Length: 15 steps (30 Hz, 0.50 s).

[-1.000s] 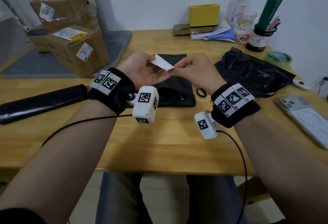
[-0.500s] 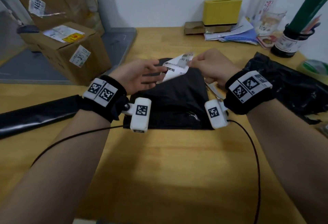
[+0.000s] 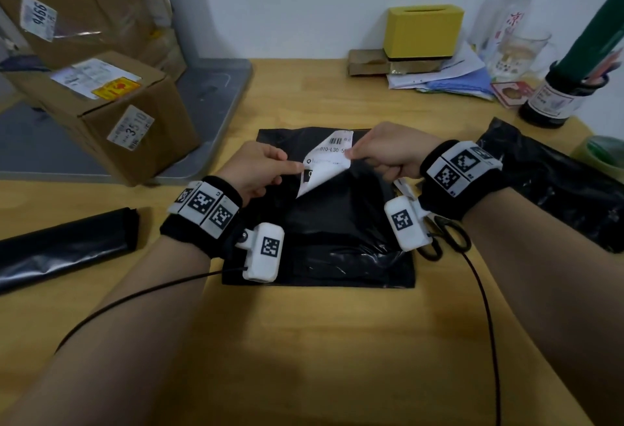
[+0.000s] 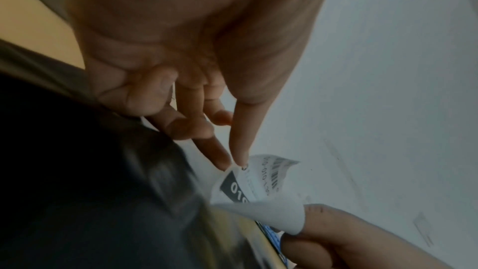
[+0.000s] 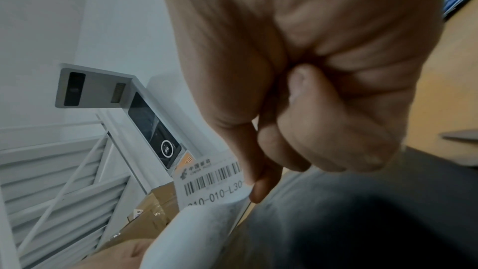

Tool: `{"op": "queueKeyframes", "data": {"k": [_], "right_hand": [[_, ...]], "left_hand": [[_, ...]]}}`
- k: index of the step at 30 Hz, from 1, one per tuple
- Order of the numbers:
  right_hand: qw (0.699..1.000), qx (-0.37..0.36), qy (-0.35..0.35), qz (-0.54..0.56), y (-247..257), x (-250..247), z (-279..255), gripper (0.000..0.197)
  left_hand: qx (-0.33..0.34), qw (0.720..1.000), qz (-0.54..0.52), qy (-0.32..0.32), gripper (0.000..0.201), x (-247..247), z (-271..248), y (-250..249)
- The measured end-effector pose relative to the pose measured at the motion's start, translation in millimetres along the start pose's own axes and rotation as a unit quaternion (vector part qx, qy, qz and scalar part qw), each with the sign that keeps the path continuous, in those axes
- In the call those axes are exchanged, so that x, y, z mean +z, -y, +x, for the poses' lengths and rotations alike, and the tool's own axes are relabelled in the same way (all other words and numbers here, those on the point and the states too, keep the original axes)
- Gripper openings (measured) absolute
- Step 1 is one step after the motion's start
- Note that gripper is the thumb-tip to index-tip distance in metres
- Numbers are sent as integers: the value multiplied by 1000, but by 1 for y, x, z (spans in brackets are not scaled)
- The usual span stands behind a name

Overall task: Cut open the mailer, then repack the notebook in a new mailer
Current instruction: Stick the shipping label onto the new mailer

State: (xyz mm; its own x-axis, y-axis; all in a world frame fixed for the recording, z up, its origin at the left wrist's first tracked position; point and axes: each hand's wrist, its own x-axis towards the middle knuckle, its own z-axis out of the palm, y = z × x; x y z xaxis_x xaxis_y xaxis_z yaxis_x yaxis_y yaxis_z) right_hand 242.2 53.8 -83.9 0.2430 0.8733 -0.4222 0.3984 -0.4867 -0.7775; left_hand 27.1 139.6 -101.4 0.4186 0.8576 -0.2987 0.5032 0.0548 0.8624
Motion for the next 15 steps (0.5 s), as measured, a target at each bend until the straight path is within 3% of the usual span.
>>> {"op": "queueKeyframes", "data": {"k": [6,11,15], "right_hand": [[1000,13,2,-28,0,1,13,36],[997,3,1,-71,-1,4,19,20],[994,-13,-6,-108,-4,5,20,21]], "left_hand": [[-4,999,39,-10,25,3,11,-2],[-5,999,36,-12,29,4,16,-1],[-2,999,42,-23,29,8,17,1]]}}
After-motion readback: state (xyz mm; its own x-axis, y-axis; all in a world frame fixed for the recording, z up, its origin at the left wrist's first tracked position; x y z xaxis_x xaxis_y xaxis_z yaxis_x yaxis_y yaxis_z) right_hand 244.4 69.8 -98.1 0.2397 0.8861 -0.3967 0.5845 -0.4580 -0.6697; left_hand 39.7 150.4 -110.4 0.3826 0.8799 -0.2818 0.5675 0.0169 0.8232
